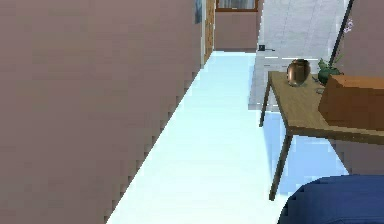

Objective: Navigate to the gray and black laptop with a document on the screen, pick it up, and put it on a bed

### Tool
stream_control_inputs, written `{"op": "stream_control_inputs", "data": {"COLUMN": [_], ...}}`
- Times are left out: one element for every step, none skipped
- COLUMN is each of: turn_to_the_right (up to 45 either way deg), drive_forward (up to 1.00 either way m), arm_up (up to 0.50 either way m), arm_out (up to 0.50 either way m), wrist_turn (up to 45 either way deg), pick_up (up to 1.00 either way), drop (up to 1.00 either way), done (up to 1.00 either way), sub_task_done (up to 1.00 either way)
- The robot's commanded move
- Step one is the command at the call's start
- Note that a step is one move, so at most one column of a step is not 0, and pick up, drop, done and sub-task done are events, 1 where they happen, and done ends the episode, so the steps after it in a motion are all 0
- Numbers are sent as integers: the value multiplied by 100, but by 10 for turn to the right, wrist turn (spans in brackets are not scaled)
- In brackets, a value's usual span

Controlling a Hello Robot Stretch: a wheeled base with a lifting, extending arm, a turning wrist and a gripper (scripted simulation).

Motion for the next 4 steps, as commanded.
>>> {"op": "stream_control_inputs", "data": {"turn_to_the_right": [-450, -330, 0, 450], "drive_forward": [0, 0, 15, 0], "arm_up": [0, 0, 0, 0], "arm_out": [0, 0, 0, 0], "wrist_turn": [0, 0, 0, 0], "pick_up": [0, 0, 0, 0], "drop": [0, 0, 0, 0], "done": [0, 0, 0, 0], "sub_task_done": [0, 0, 0, 0]}}
